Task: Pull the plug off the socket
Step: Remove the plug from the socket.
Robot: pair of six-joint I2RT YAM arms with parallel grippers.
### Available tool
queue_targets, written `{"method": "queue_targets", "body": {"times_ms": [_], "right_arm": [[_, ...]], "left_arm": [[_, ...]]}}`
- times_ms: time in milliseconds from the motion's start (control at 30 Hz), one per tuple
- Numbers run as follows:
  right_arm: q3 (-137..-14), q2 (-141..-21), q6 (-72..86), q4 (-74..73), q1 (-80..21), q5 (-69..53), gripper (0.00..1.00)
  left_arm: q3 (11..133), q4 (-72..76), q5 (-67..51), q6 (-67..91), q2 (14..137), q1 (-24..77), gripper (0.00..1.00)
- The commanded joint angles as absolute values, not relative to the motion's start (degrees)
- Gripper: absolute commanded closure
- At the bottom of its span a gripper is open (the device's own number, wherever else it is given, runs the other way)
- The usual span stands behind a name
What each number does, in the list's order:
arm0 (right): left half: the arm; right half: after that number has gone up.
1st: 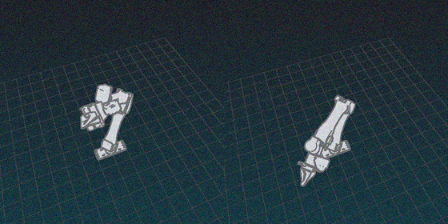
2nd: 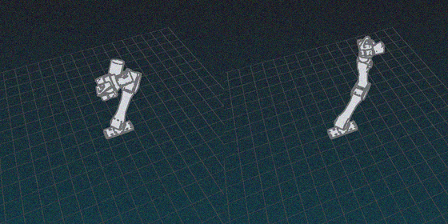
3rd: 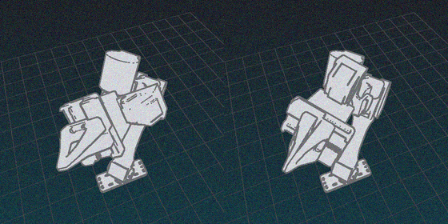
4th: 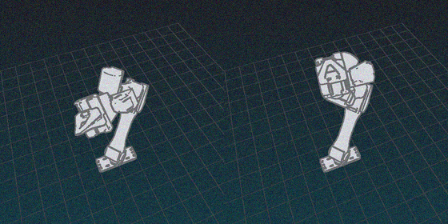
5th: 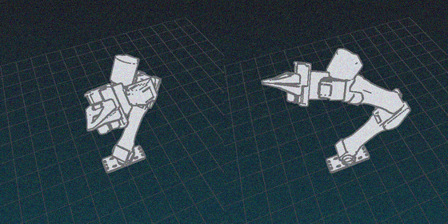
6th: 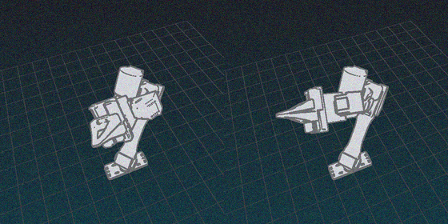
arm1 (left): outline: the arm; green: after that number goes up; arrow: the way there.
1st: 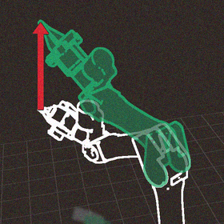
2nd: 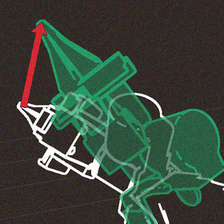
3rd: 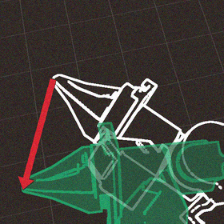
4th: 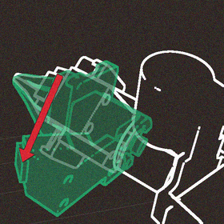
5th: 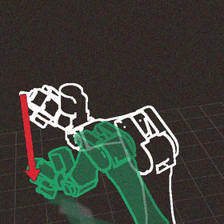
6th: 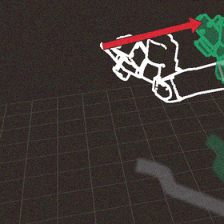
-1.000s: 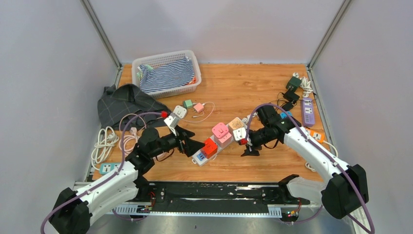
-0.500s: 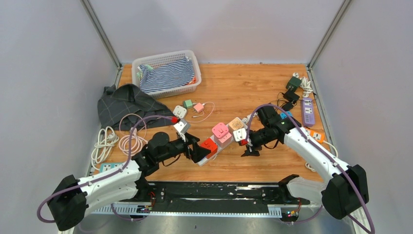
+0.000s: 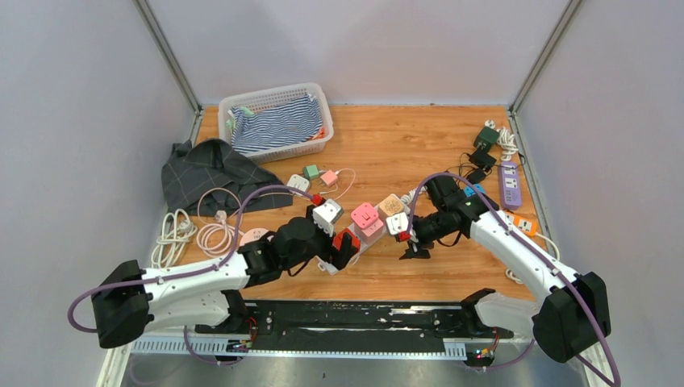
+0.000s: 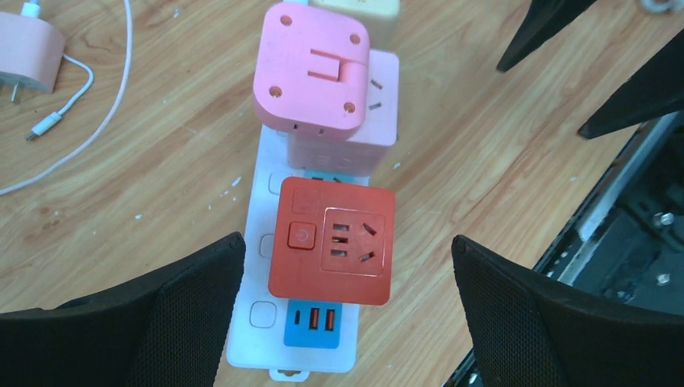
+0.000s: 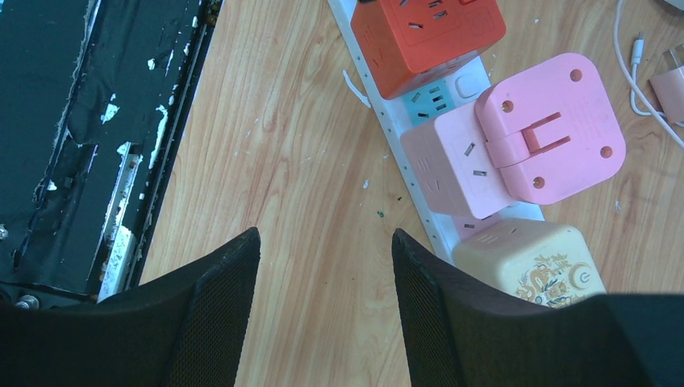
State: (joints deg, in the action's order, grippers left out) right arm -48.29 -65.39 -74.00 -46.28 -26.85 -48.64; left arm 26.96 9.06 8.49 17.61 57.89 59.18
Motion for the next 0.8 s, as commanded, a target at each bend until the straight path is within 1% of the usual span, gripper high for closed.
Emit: {"method": "queue_targets", "body": {"times_ms": [0, 233, 433, 500, 567, 767], "right_arm": [[-47.7, -65.2, -75.0, -47.1, -25.9, -48.9, 0.37], [-47.7, -65.2, -75.0, -47.1, -25.7, -48.9, 0.37], [-47.7, -65.0, -75.1, -47.1, -25.5, -48.8, 0.37], [-47.6, -65.0, -75.1, -47.1, -25.4, -48.8, 0.37], [-47.6, -65.0, -75.1, -47.1, -25.4, -48.8, 0.37], [-47.6, -64.7, -75.1, -47.2, -25.2, -48.8, 0.37]], "left_arm": [[30.7, 3.6, 13.6, 13.4, 61.8, 61.3, 0.00], [39.3, -7.0, 15.8, 11.1, 70.3, 61.7, 0.00], [41.6, -7.7, 14.7, 10.4, 73.4, 61.8, 0.00], [41.9, -7.5, 14.8, 10.4, 74.0, 61.8, 0.04], [42.1, -7.3, 14.7, 10.2, 74.6, 61.8, 0.05], [42.7, -6.8, 13.7, 10.0, 76.4, 61.8, 0.15]]}}
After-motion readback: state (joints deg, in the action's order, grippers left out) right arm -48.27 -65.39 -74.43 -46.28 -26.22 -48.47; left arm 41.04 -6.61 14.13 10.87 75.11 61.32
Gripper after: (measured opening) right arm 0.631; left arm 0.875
